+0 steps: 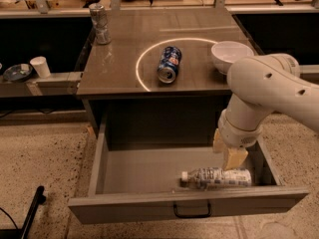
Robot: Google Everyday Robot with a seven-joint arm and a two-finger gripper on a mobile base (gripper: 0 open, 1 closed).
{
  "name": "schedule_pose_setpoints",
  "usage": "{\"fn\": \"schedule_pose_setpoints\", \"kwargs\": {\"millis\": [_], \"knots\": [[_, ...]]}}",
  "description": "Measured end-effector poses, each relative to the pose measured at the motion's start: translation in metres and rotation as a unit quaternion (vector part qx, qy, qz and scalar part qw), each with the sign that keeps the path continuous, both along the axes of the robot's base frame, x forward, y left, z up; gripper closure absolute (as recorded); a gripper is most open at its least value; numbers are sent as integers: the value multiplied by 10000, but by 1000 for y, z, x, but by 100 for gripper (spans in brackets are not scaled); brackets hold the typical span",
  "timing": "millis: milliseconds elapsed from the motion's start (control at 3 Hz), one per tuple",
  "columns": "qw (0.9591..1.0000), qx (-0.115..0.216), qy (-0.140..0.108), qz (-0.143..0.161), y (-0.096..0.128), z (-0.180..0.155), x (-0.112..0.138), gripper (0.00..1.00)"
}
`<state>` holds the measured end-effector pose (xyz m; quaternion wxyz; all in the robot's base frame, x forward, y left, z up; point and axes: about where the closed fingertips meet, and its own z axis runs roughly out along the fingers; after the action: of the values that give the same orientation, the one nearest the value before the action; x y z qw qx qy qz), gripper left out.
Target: Pick blue plastic bottle from top drawer and place on counter
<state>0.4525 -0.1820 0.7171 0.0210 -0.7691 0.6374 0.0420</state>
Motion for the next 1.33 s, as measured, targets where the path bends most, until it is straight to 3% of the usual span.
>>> {"fn": "schedule_pose_setpoints", "kwargs": {"millis": [1333], "knots": [[9980, 375, 503, -39, 3, -72, -18, 47]]}}
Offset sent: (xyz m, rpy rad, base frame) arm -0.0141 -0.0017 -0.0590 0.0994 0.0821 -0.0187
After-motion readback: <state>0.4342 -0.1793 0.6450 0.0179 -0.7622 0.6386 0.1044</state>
